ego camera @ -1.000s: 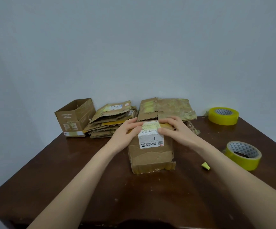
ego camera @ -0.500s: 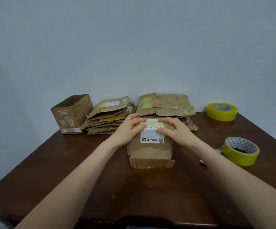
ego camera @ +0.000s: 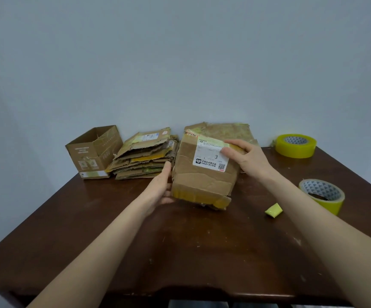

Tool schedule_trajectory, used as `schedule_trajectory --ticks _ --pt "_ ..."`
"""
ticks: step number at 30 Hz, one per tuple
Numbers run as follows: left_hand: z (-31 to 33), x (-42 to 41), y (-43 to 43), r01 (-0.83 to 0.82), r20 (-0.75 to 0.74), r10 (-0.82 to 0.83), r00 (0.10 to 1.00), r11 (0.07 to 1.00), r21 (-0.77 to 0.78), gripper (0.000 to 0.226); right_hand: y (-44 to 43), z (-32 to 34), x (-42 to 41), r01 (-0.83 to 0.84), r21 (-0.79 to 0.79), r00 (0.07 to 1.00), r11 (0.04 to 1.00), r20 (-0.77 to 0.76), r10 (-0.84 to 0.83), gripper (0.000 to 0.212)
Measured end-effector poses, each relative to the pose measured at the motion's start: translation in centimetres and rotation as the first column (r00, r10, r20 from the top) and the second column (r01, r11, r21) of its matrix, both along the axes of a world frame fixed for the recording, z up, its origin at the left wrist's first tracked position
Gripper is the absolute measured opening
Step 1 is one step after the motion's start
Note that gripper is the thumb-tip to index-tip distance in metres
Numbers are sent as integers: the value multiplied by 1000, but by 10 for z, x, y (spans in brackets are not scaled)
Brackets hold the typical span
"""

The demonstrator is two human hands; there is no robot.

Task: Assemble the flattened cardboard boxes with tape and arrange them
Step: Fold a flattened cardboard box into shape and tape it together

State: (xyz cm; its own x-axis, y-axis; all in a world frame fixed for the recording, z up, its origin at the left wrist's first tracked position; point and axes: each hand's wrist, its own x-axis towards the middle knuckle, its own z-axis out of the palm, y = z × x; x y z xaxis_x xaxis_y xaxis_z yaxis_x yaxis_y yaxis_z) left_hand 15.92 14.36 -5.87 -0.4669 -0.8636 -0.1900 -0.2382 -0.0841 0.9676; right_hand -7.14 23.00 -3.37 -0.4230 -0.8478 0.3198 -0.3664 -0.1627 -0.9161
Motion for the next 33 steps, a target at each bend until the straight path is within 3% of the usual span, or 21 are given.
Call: schedule_trajectory --ticks 3,10,14,18,24,27,28,30,31,33 --pt "6 5 7 -24 -164 56 985 981 191 57 5 6 8 -57 -24 998 998 -7 57 28" --pt "9 21 26 -93 -469 289 835 913 396 21 14 23 18 -77 -41 994 996 -82 74 31" --pt "4 29 38 -3 -496 343 797 825 565 20 19 19 25 -82 -24 989 996 -122 78 32" --pt "-12 33 42 -50 -481 370 795 830 556 27 22 16 33 -95 7 974 995 -207 94 36" --pt "-30 33 47 -202 -295 337 894 892 405 24 16 -7 38 -44 160 921 986 -375 102 50" --pt "-28 37 44 -218 -95 244 965 949 226 47 8 -18 39 -14 207 922 978 -377 93 57" --pt "-26 40 41 -221 39 218 975 969 115 56 6 -20 39 -8 226 917 974 -387 98 59" --pt "-18 45 33 -180 343 256 904 955 -236 55 2 -27 37 -3 265 905 964 -410 115 61" --pt "-13 46 30 -142 387 318 866 897 -419 50 1 -31 36 -5 274 909 962 -399 119 62" --pt "2 43 28 -62 294 349 890 731 -680 48 -1 -38 33 -16 278 928 961 -353 118 61"
